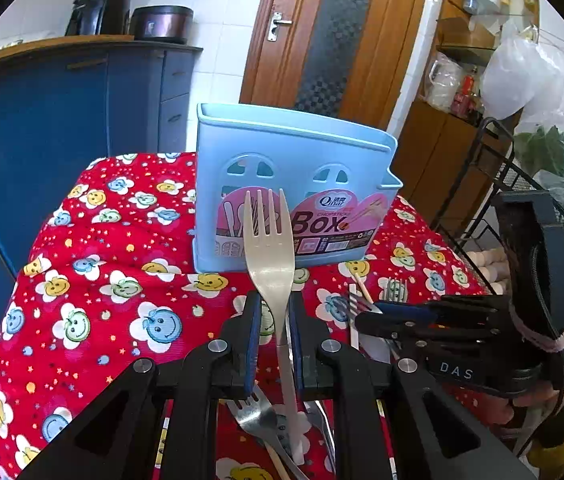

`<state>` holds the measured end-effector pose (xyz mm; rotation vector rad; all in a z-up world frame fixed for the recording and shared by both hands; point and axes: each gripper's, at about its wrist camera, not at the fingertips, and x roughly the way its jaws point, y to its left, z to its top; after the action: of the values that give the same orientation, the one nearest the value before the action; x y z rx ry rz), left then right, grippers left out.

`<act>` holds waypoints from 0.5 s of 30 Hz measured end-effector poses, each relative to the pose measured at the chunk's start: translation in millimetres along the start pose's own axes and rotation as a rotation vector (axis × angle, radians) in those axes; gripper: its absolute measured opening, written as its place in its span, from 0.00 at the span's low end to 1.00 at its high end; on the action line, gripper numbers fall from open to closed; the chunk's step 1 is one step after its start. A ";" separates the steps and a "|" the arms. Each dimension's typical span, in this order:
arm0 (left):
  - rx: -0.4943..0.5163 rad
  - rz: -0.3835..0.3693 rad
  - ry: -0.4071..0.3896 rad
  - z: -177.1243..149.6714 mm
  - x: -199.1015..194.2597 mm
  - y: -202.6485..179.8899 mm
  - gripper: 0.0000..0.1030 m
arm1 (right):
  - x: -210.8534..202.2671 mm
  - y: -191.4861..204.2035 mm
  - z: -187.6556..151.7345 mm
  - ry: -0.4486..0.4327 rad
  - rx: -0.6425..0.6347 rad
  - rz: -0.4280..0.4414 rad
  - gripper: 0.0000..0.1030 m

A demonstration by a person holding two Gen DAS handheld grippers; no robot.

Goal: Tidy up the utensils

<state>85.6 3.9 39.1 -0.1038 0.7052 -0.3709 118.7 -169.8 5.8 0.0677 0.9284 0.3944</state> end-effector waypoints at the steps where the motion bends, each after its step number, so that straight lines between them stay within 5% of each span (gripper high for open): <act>1: -0.001 0.000 -0.002 0.2 -0.9 0.2 0.13 | -2.2 -1.3 1.1 0.000 0.015 0.021 0.09; 15: 0.017 -0.025 -0.054 2.5 -20.5 -5.7 0.13 | -41.8 9.3 -16.1 -0.062 0.087 0.091 0.03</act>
<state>71.2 6.0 54.8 -0.1058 0.6481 -0.3963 80.9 -178.0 30.2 0.2013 0.8830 0.4337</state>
